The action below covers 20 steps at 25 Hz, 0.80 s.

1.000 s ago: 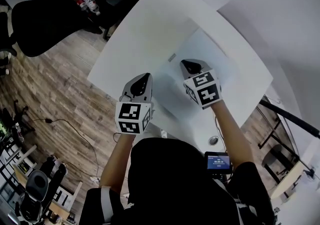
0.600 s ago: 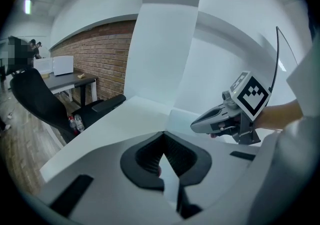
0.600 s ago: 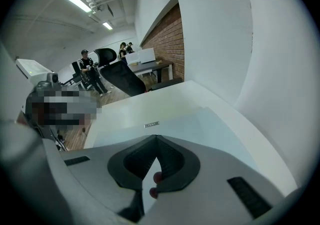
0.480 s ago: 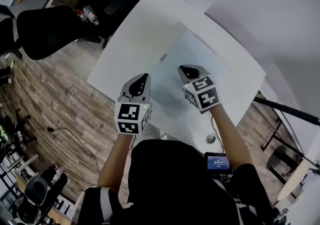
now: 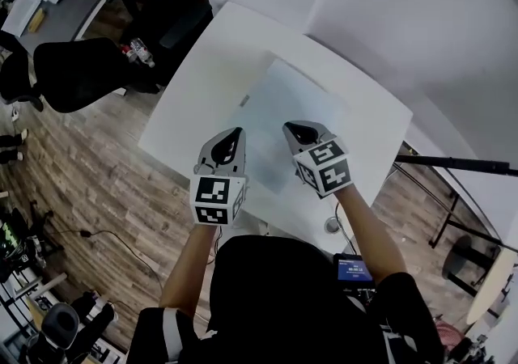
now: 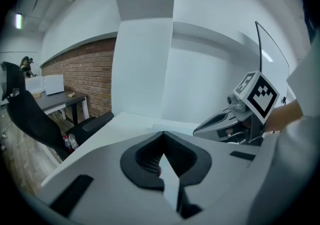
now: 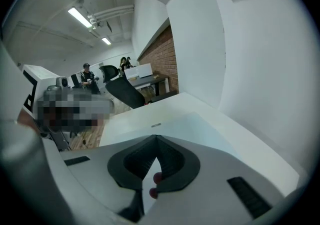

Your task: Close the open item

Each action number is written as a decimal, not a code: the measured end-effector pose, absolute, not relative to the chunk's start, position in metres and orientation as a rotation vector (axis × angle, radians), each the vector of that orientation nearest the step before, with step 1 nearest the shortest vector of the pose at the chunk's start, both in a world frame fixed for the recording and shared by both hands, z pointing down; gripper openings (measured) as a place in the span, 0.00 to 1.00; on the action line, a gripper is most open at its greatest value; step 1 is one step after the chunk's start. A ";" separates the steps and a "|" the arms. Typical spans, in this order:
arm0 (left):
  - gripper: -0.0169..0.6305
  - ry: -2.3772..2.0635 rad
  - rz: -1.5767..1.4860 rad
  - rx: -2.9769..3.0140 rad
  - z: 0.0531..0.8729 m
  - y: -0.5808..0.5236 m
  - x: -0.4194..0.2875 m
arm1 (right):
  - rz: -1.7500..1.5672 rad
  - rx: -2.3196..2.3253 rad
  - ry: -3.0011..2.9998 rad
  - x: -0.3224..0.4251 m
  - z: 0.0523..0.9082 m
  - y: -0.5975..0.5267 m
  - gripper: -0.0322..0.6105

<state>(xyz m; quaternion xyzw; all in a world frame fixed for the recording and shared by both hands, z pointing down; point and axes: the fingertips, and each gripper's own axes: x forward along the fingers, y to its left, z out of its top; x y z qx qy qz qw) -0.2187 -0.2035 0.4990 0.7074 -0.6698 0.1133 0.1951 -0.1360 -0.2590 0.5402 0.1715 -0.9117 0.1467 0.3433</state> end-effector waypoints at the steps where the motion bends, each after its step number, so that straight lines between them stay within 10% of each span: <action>1: 0.04 -1.883 0.322 1.997 0.495 -0.204 -0.213 | 0.377 0.457 -2.380 -0.131 0.535 -0.258 0.11; 20: 0.04 -1.900 0.236 2.145 0.423 -0.178 -0.101 | 0.231 0.557 -2.539 -0.029 0.458 -0.217 0.11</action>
